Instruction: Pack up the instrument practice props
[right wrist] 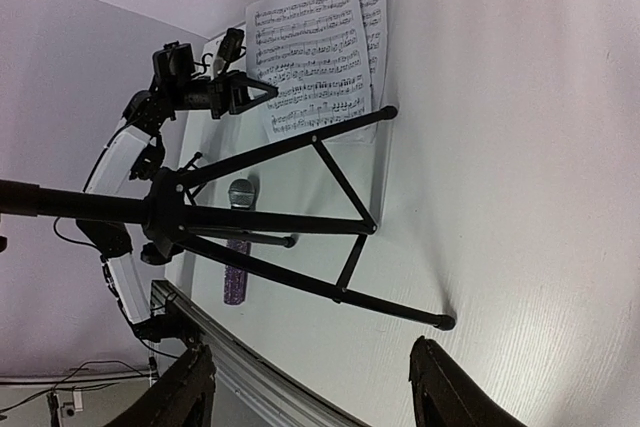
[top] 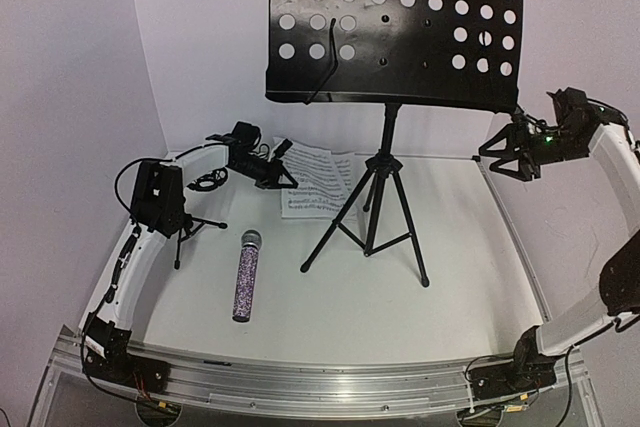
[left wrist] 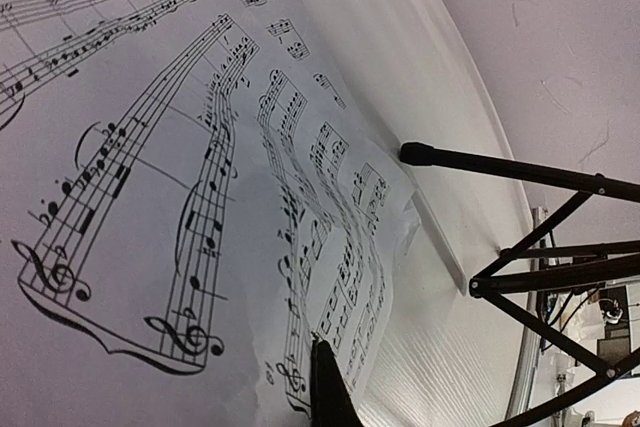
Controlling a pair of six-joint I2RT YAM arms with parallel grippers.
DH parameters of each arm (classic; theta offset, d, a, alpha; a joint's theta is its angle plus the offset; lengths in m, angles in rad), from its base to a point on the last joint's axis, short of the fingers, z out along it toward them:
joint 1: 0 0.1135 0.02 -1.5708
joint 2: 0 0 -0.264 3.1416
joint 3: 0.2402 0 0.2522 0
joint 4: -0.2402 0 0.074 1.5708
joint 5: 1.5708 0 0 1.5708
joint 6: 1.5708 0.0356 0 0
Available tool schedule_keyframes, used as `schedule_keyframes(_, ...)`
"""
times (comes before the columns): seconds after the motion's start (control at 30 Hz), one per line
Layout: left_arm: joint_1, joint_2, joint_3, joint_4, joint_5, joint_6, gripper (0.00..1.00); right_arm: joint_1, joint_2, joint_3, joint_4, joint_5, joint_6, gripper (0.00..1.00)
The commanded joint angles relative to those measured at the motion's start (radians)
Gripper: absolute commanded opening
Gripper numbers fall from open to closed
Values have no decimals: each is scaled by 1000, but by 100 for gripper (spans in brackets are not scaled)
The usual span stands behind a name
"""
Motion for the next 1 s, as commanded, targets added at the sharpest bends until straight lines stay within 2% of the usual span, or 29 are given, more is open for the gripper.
schedule_keyframes(0.0, 29, 44, 59, -25, -41, 12, 0, -6, 13, 54, 20, -45, 25, 64)
schedule_keyframes(0.23, 30, 66, 83, -23, -134, 41, 0, -5, 47, 87, 19, -40, 62, 64)
schedule_keyframes(0.53, 13, 37, 75, -147, -220, 281, 0, -4, 52, 78, 23, -33, 110, 65)
schedule_keyframes(0.73, 26, -47, 15, -185, -103, 386, 0, -4, 44, 58, 37, -29, 141, 67)
schedule_keyframes(0.97, 32, -133, -21, -171, 77, 390, 0, -2, 0, 21, 58, -12, 174, 68)
